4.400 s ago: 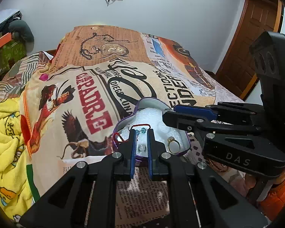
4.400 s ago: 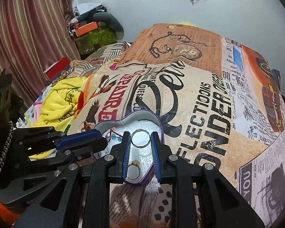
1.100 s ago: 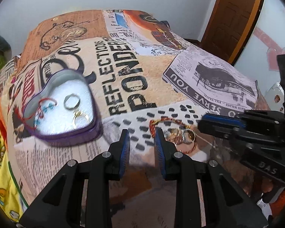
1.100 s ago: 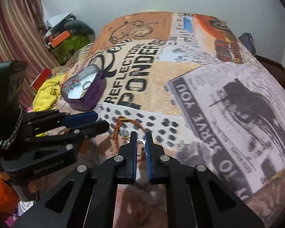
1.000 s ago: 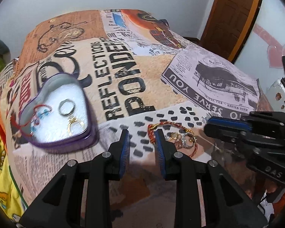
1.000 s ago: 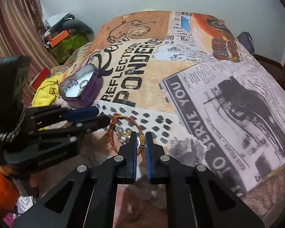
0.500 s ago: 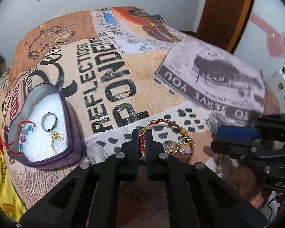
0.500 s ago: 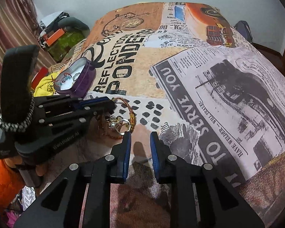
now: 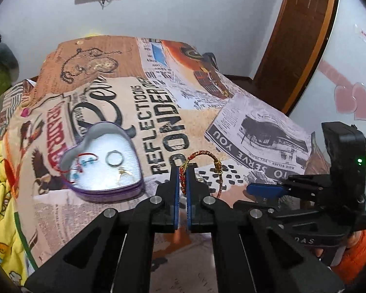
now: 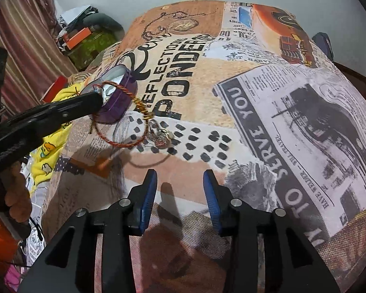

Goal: Organize jewelry

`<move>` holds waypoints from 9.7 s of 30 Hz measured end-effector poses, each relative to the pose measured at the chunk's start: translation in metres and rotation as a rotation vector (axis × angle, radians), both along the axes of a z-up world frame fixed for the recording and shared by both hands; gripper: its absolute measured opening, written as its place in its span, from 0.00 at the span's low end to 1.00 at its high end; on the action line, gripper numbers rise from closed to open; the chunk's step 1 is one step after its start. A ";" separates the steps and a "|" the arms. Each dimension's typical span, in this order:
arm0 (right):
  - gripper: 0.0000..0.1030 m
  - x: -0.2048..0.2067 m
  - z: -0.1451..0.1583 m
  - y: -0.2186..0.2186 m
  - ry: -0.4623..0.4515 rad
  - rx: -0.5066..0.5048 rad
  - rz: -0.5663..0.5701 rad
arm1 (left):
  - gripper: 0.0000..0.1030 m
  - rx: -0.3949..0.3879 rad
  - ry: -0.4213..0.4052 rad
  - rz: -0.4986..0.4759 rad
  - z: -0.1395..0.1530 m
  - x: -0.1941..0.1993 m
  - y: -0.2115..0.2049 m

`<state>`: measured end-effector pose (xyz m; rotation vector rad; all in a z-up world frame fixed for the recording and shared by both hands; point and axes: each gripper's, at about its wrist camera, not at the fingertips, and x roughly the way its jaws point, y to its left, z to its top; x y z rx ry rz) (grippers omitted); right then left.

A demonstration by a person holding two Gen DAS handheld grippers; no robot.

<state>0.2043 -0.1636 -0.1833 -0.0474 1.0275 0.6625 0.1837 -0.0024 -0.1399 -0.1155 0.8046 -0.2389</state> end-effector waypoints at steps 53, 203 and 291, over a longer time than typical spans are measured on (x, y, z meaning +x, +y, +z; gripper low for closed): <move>0.13 0.020 -0.005 0.043 -0.001 0.018 0.038 | 0.03 0.010 0.006 0.117 -0.017 -0.017 0.043; 0.28 0.026 0.029 0.140 -0.208 -0.035 0.222 | 0.25 0.027 -0.025 0.242 -0.006 0.011 0.115; 0.16 0.006 0.031 0.041 -0.197 -0.041 0.073 | 0.08 0.023 -0.061 0.096 0.022 -0.015 0.020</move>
